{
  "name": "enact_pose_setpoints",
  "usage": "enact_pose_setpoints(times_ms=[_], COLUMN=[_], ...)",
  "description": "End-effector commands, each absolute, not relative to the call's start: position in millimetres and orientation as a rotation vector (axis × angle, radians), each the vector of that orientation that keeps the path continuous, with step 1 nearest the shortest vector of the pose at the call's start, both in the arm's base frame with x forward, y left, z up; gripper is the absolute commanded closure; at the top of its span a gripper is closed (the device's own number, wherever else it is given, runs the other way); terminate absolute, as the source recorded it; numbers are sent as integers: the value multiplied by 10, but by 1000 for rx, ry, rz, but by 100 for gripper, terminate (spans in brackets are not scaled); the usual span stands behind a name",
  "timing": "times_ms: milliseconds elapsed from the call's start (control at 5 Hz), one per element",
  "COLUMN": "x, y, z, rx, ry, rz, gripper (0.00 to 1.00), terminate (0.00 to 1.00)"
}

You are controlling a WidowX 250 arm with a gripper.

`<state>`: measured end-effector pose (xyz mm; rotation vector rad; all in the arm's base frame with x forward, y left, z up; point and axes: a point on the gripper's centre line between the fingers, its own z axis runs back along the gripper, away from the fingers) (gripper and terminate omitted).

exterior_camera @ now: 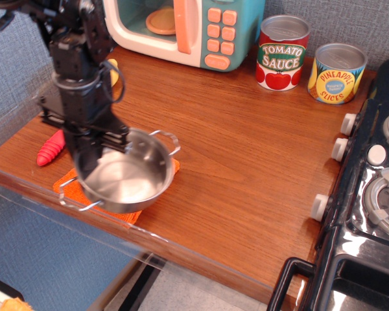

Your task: Place the pot on the orange towel.

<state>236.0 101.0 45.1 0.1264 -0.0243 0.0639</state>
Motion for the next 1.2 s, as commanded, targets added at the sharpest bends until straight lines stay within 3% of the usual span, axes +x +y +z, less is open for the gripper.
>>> enact_pose_setpoints(times_ms=[0, 200, 400, 800, 1000], x=[2441, 2449, 2439, 2425, 2424], y=[1214, 1251, 1254, 1233, 1158], z=[514, 381, 286, 222, 438], rx=[168, 172, 165, 142, 128], ry=[-46, -9, 24, 28, -30], rz=[103, 104, 106, 93, 70], gripper=[100, 100, 0, 0, 0], terminate=[0, 0, 0, 0, 0])
